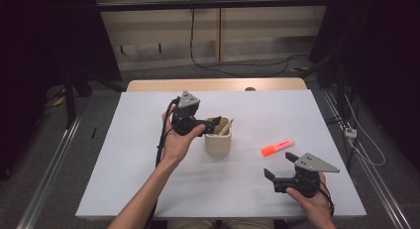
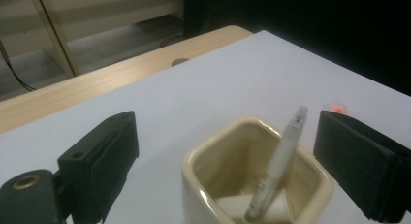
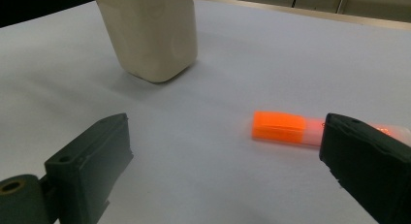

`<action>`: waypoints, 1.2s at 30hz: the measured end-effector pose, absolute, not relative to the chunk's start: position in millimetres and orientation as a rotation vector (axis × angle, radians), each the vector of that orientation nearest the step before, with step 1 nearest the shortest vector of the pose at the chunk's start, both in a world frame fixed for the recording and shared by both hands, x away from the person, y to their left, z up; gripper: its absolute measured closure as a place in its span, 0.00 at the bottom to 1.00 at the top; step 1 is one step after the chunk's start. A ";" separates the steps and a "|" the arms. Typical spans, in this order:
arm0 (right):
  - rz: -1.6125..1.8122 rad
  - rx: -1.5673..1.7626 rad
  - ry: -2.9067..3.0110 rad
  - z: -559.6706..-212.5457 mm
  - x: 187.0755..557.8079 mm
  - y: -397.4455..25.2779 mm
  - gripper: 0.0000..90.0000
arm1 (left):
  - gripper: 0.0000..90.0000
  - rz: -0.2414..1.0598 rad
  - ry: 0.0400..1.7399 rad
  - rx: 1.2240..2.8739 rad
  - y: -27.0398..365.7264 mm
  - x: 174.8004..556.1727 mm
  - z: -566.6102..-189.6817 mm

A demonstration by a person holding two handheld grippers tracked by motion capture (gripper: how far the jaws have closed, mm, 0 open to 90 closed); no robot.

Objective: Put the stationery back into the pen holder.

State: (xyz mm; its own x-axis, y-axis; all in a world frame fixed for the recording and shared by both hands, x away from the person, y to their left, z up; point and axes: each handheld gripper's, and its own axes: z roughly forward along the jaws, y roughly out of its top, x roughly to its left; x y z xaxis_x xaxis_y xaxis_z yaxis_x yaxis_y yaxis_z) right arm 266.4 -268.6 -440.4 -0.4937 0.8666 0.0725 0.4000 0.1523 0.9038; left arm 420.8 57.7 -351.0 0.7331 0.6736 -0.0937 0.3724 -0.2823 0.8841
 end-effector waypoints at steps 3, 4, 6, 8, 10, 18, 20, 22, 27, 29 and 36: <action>1.308 1.213 1.957 -440.3 266.0 -269.8 0.05 | 0.08 0.361 0.799 1.931 61.8 414.8 -352.6; 1.310 1.212 1.955 -440.1 265.7 -270.6 0.05 | 0.08 0.367 0.793 1.948 63.9 413.4 -353.4; 1.310 1.218 1.951 -440.1 265.2 -270.9 0.05 | 0.08 0.365 0.796 1.960 68.0 410.6 -356.4; 1.306 1.215 1.957 -440.4 265.4 -270.5 0.05 | 0.08 0.367 0.800 1.963 73.7 408.0 -359.9; 1.305 1.215 1.960 -440.5 265.6 -269.3 0.05 | 0.08 0.367 0.813 1.960 80.5 405.7 -362.9; 1.299 1.246 1.980 -443.4 272.0 -267.6 0.05 | 0.07 0.401 0.859 1.968 106.5 400.3 -368.8; 1.295 1.247 1.983 -443.1 273.3 -265.3 0.07 | 0.06 0.422 0.874 1.975 112.6 397.8 -371.3; 1.286 1.244 1.986 -442.7 274.2 -264.2 0.08 | 0.06 0.428 0.888 1.984 120.0 396.1 -376.1; 1.247 1.268 1.984 -438.4 279.4 -265.6 0.07 | 0.06 0.380 0.963 1.957 141.1 392.9 -388.9; 1.183 1.249 2.023 -434.4 283.1 -264.7 0.05 | 0.06 0.401 0.968 1.971 148.3 389.1 -392.5; 1.163 1.304 2.046 -435.1 308.9 -272.2 0.10 | 0.07 0.439 0.961 2.019 164.3 369.3 -405.6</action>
State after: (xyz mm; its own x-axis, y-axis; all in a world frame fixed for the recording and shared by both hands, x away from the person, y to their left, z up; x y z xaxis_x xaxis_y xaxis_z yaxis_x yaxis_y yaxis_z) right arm 308.9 -272.2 -435.1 -0.4536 0.8887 0.0667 0.5120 0.1986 0.8357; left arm 369.3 164.3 -405.6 0.6453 0.7630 -0.0383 0.4699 -0.3568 0.8074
